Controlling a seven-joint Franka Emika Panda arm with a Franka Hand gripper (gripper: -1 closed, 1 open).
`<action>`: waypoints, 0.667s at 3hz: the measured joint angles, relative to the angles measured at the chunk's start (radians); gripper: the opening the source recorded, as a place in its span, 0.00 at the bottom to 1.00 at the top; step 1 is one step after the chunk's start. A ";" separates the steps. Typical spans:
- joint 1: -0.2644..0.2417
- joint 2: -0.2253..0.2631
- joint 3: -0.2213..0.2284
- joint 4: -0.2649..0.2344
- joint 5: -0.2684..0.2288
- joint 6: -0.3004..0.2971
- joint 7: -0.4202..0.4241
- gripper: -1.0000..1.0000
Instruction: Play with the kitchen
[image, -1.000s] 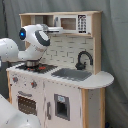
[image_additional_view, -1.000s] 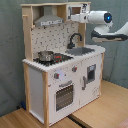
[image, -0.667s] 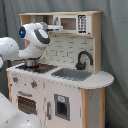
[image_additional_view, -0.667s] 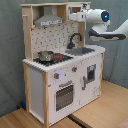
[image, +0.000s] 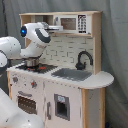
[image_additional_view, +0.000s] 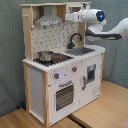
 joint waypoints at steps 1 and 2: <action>0.000 0.000 0.001 0.000 0.000 0.000 0.000 0.00; 0.130 0.007 -0.084 -0.070 0.002 0.001 0.004 0.00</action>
